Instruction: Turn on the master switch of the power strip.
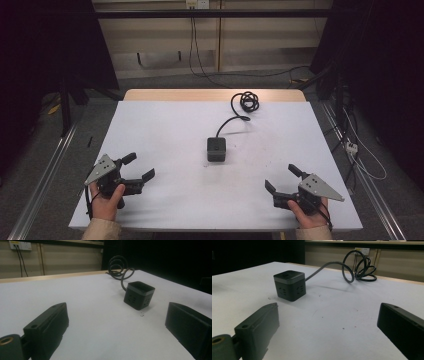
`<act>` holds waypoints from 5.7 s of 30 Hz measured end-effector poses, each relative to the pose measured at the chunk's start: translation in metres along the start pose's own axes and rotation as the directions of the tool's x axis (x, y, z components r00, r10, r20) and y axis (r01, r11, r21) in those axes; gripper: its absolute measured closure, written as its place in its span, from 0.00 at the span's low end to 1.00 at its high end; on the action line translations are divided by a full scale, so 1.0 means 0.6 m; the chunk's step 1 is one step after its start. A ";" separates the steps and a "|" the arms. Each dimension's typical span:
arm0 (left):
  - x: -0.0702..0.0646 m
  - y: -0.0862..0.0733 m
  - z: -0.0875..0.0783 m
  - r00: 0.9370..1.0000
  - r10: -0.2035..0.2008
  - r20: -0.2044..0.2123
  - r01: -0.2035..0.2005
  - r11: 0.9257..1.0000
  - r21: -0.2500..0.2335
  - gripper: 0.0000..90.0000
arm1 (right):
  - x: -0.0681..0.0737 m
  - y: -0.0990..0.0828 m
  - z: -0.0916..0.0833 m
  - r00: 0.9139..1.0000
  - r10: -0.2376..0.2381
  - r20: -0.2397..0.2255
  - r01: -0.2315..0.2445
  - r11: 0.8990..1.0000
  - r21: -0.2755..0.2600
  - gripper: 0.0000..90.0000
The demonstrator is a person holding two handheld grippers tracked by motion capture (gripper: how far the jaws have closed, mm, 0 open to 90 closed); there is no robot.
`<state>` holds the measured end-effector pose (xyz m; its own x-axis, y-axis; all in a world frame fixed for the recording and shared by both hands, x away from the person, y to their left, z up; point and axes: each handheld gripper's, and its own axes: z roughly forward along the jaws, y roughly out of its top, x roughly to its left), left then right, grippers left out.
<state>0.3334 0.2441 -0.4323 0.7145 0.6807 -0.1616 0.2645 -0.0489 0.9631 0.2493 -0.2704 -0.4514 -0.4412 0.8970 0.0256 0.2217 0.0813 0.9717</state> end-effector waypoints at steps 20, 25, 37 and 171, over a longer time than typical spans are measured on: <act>-0.001 0.002 -0.003 1.000 -0.002 0.005 0.002 1.000 -0.011 0.05 | 0.010 0.016 0.031 1.000 -0.013 -0.007 0.013 1.000 -0.006 0.05; -0.001 0.003 -0.002 1.000 0.002 0.010 -0.002 1.000 -0.013 0.05 | 0.017 0.026 0.048 0.999 -0.021 -0.025 0.021 1.000 -0.008 0.06; -0.001 0.002 -0.003 1.000 -0.003 0.010 0.003 1.000 -0.016 0.05 | 0.033 0.037 0.094 0.998 -0.006 -0.055 0.006 1.000 -0.001 0.07; -0.002 -0.001 0.002 1.000 -0.002 0.020 0.002 1.000 -0.012 0.05 | 0.066 0.102 0.227 0.994 0.008 -0.109 -0.001 0.998 0.063 0.22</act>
<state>0.3330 0.2425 -0.4328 0.7269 0.6659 -0.1681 0.2586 -0.0386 0.9652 0.3639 -0.1707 -0.4227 -0.5312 0.8452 0.0587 0.2766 0.1075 0.9550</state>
